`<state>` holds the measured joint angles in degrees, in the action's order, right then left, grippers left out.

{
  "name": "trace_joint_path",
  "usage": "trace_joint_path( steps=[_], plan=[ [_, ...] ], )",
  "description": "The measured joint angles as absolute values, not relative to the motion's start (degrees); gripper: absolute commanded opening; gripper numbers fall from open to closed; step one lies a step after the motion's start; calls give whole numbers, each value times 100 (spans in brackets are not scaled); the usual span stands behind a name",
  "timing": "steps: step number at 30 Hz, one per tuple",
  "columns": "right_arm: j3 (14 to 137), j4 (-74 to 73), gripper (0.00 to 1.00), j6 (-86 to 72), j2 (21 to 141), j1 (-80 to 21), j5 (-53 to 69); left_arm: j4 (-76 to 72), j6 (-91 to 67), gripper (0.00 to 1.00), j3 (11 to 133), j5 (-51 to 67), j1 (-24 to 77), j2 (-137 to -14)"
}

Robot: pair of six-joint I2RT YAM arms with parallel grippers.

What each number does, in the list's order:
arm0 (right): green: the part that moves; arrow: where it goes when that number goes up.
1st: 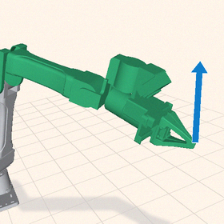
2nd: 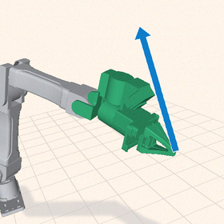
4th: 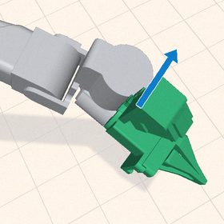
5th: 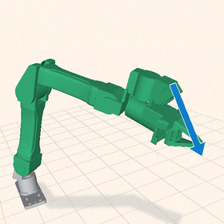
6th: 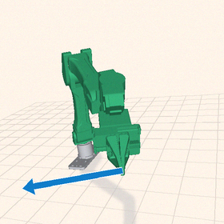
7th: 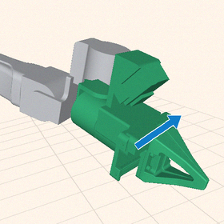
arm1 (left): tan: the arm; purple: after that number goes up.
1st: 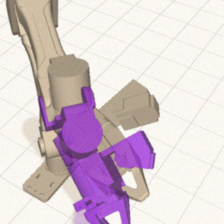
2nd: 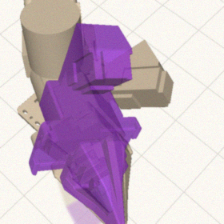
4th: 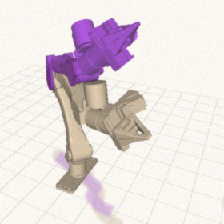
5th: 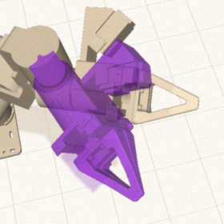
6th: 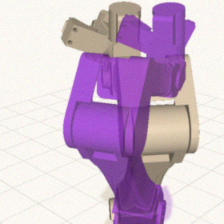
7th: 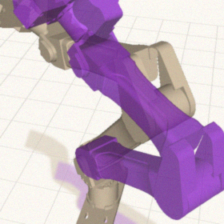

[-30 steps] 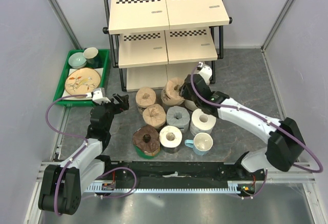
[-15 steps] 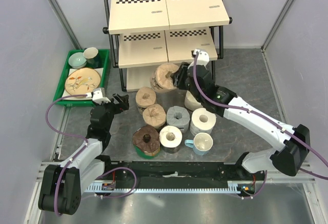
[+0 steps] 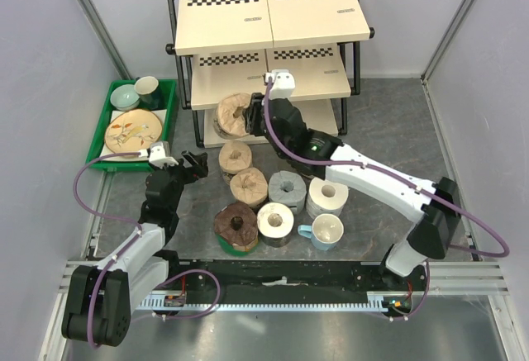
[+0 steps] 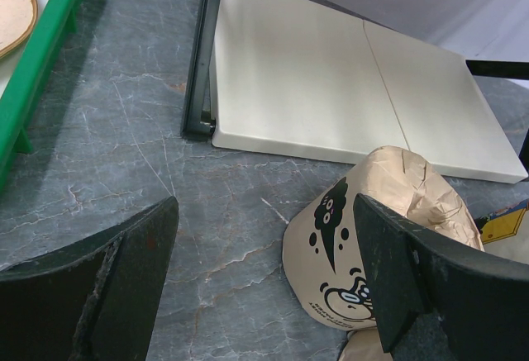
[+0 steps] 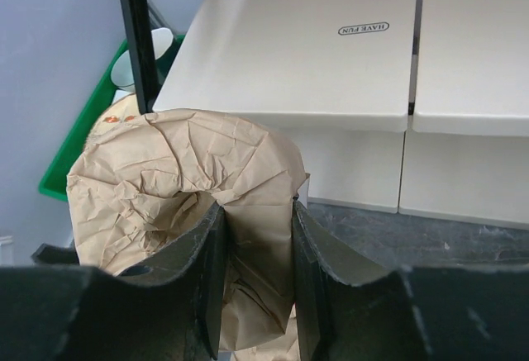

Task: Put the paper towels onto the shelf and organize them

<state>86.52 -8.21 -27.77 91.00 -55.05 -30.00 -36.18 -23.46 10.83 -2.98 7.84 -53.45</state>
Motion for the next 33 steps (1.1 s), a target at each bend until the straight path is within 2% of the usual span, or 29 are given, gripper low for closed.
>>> trace_joint_path(
  steps=[10,19,33],
  plan=[
    [9594,-392,33,-1918,10044,-5776,-3610,-3621,-2349,93,1011,-311,784,-5315],
    [10121,189,33,-1417,10394,-5839,-4084,-3623,-2349,93,1009,-344,784,-5308],
    [11157,561,33,-766,11522,-5861,-4442,-3625,-2349,94,991,-440,784,-5275]
  ],
)
